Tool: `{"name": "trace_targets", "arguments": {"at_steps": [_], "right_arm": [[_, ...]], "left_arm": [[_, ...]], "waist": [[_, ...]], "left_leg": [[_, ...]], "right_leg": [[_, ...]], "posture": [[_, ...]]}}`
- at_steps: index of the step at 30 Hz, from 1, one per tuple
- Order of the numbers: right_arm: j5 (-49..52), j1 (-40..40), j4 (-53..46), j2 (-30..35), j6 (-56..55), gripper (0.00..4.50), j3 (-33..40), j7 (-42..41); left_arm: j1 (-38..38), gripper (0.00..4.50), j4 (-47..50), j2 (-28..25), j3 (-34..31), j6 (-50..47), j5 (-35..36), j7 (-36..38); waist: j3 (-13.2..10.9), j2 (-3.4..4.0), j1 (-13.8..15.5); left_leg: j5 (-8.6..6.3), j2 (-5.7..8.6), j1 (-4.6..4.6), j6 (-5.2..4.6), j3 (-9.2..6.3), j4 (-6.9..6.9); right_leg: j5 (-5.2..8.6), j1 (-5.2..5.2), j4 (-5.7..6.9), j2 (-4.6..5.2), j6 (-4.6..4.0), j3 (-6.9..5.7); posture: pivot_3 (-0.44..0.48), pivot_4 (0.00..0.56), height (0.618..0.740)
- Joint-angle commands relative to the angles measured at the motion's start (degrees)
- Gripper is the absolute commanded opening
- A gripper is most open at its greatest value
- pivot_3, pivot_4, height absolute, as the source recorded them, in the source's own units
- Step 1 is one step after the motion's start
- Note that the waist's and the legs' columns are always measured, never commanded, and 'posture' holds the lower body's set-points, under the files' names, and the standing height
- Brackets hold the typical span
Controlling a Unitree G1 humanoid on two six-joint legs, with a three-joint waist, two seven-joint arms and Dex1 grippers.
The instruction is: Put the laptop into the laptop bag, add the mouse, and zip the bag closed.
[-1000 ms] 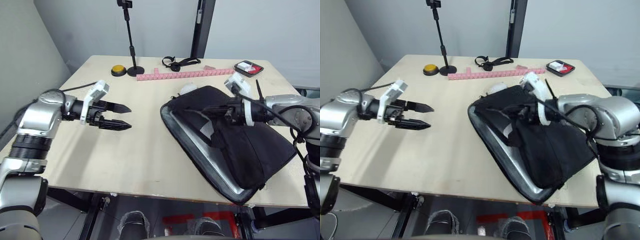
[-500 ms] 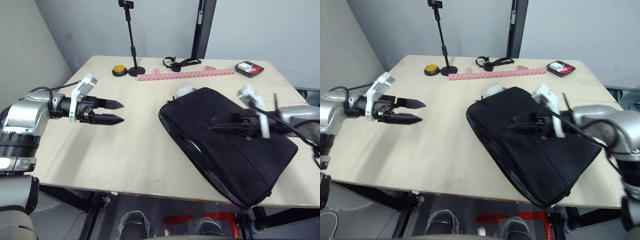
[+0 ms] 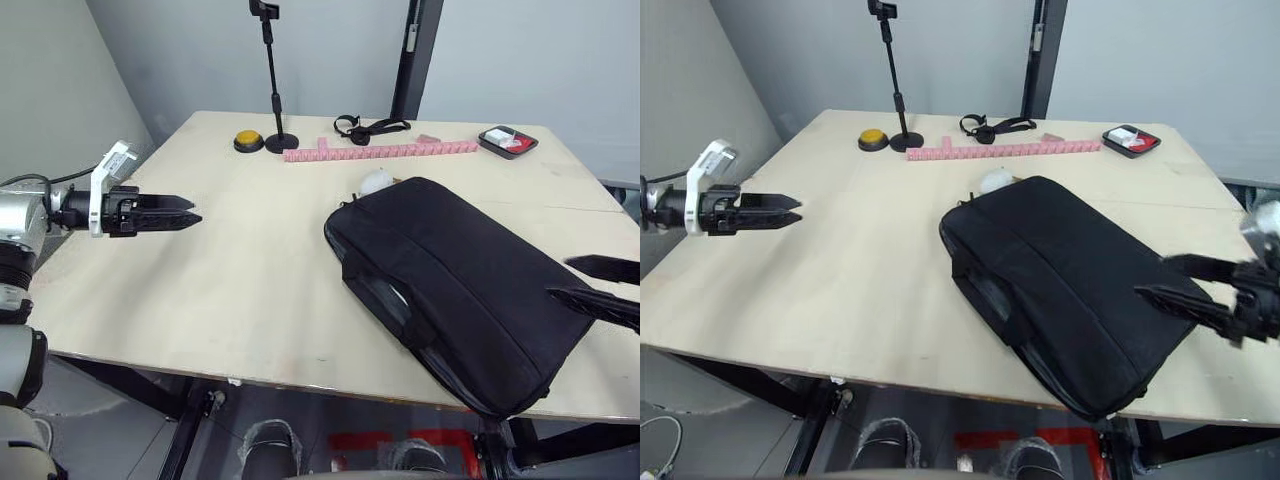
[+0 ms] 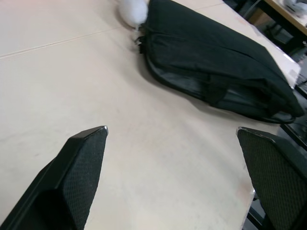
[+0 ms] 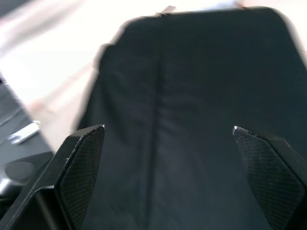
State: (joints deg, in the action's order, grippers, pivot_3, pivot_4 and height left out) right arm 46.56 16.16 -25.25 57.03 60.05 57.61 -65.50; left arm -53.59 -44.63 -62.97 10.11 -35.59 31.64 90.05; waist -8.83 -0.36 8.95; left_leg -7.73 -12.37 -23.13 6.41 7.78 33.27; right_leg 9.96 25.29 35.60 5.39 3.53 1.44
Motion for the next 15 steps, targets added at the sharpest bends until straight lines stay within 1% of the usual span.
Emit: {"name": "trace_targets", "arguments": {"at_steps": [1, 5, 6, 9, 11, 15], "right_arm": [[-2.7, 2.86, 1.2, -0.77, -4.8, 4.47, 4.98, -1.11], [-2.65, 4.73, 1.98, -1.84, -6.78, 4.47, 6.38, -0.63], [-2.1, 4.84, 1.17, -2.22, -6.78, 4.47, 6.51, -0.14], [-0.54, 4.2, -1.29, -2.49, -6.28, 4.47, 5.65, 1.79], [0.64, 3.62, -2.46, -2.46, -5.95, 4.47, 5.52, 2.88], [3.93, 3.29, -5.99, -2.84, -4.43, 4.47, 6.91, 5.51]], "left_arm": [[-3.4, 4.5, -2.64, 2.23, 1.83, 3.43, -0.72, 2.45], [-6.17, 4.5, -6.68, 6.75, 2.92, 4.34, -2.0, 2.45], [-8.25, 4.5, -10.41, 10.35, 2.43, 4.52, -3.98, 1.63], [-13.62, 4.5, -20.82, 19.96, -0.01, 4.57, -8.22, -5.4], [-15.29, 4.5, -24.55, 23.67, -1.65, 5.35, -9.88, -8.23], [-17.98, 4.5, -29.65, 32.68, -7.09, 3.36, -10.49, -19.73]], "waist": [[0.01, -0.01, 0.16], [0.01, -0.02, 0.1], [0.02, -0.02, 0.06], [0.04, -0.04, 0.35], [0.03, -0.05, 0.2], [0.03, -0.06, -0.37]], "left_leg": [[0.0, 0.0, 0.01, -0.01, 0.02, 0.01], [0.0, 0.0, 0.19, -0.03, 0.08, 0.03], [0.0, 0.0, 0.19, -0.04, 0.1, 0.04], [0.02, 0.01, 0.18, -0.06, 0.08, 0.06], [0.02, 0.03, 0.17, -0.1, 0.09, 0.12], [-0.01, 0.02, 0.01, -0.16, 0.06, 0.1]], "right_leg": [[0.0, -0.01, 0.01, 0.02, 0.0, 0.0], [0.01, -0.21, 0.02, 0.09, 0.02, 0.02], [0.01, -0.21, 0.02, 0.08, 0.02, 0.03], [0.01, -0.27, 0.02, 0.1, 0.02, -0.02], [0.01, -0.32, 0.0, 0.11, 0.02, -0.01], [0.01, -0.23, -0.1, 0.09, 0.02, -0.07]], "posture": [[0.0, 0.15, 0.739], [0.0, 0.15, 0.739], [0.0, 0.15, 0.739], [0.0, 0.15, 0.739], [0.0, 0.15, 0.739], [0.0, 0.15, 0.739]]}}
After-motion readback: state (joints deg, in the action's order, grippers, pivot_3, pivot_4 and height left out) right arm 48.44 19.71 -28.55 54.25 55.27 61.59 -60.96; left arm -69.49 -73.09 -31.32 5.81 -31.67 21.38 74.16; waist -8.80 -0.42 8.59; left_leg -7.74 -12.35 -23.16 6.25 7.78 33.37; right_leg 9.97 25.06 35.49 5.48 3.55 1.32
